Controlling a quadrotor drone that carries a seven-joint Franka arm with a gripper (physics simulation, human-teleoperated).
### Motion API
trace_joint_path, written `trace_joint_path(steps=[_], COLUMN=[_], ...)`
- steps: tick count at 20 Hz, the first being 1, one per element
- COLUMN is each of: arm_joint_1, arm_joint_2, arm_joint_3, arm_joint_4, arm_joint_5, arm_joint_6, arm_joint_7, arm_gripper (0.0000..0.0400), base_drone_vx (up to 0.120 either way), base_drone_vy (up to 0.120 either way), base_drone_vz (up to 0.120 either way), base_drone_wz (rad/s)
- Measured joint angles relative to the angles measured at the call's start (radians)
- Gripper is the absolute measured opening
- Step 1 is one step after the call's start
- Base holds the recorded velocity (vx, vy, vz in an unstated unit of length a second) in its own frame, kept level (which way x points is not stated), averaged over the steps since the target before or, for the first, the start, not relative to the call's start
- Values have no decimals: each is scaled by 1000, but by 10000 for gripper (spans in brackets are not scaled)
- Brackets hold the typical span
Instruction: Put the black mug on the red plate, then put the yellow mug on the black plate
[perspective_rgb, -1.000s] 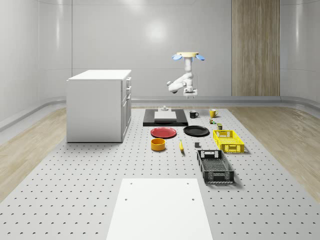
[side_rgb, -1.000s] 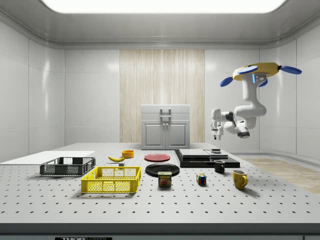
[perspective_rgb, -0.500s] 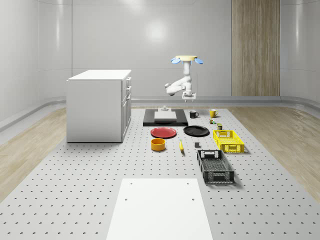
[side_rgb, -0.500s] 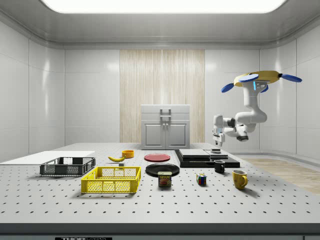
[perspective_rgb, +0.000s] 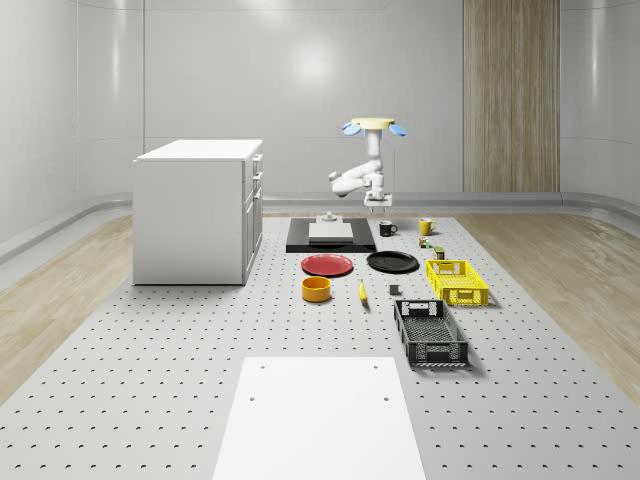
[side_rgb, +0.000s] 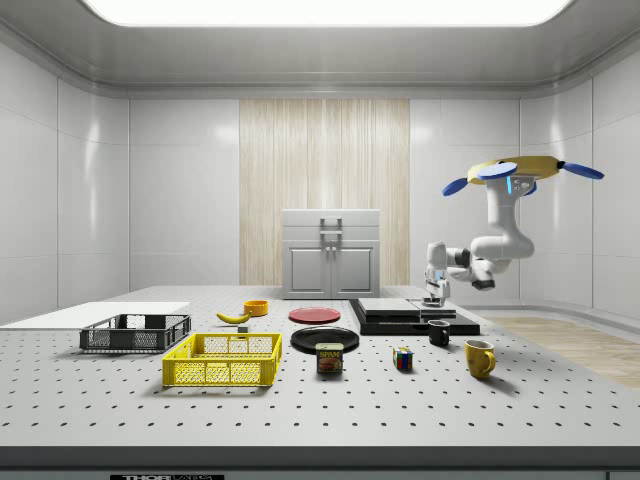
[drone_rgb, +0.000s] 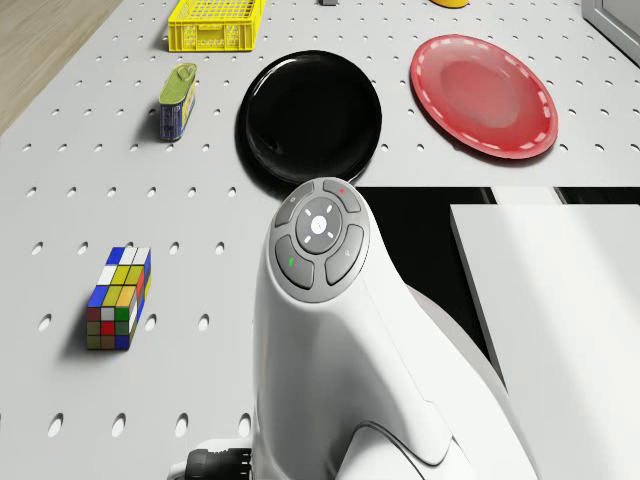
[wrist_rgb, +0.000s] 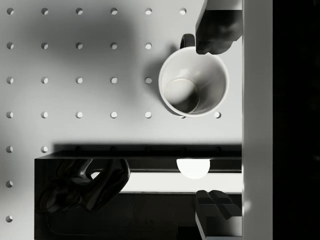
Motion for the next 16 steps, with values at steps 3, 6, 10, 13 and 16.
trace_joint_path(steps=[3,6,10,13,16], arm_joint_1=[-6,-11,-17,-35,-45], arm_joint_2=[-15,-30,-49,-60,-74], arm_joint_3=[5,10,15,19,11], arm_joint_4=[1,2,3,4,6], arm_joint_5=[8,16,25,31,27], arm_joint_6=[13,27,44,54,71], arm_joint_7=[5,10,16,33,43], arm_gripper=[400,400,400,400,400], base_drone_vx=[40,0,0,0,0], base_drone_vy=[0,0,0,0,0], base_drone_vz=[-120,-120,0,0,0], base_drone_wz=[0,0,0,0,0])
